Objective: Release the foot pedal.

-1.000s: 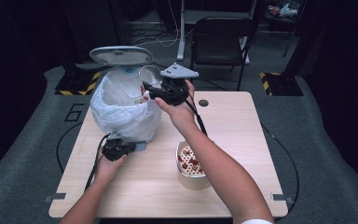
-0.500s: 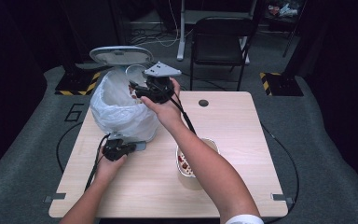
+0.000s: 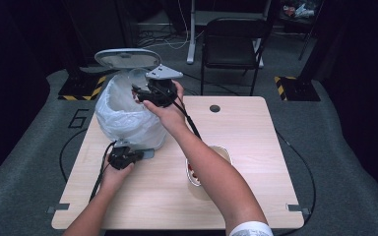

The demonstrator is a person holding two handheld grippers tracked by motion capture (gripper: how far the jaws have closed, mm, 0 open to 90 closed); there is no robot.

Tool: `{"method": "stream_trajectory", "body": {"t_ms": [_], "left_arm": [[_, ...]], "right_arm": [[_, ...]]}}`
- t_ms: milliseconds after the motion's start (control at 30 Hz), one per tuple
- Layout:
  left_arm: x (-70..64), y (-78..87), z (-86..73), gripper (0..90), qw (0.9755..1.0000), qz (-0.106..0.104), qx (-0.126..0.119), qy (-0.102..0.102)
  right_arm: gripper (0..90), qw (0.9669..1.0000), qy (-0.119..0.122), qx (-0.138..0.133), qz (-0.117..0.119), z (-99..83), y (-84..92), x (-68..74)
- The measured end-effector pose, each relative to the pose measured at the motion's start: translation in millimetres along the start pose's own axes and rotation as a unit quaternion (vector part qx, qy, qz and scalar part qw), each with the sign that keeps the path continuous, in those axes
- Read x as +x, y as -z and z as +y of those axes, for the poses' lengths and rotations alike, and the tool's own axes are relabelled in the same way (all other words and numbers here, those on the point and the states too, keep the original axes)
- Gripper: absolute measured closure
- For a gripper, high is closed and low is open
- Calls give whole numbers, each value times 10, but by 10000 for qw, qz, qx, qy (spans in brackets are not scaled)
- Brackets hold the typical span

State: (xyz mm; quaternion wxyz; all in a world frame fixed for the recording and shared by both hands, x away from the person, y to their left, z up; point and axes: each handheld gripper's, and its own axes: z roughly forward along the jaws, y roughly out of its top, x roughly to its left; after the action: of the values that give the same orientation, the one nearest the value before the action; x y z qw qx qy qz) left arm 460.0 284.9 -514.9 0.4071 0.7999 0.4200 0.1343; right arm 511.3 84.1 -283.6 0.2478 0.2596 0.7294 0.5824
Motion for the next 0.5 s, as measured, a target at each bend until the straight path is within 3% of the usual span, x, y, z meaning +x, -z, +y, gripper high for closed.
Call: {"method": "stream_trajectory", "body": {"t_ms": [500], "left_arm": [[9, 3, 1, 900, 10000, -24, 9, 0]], "right_arm": [[446, 9997, -96, 170, -178, -43, -219, -27]]}}
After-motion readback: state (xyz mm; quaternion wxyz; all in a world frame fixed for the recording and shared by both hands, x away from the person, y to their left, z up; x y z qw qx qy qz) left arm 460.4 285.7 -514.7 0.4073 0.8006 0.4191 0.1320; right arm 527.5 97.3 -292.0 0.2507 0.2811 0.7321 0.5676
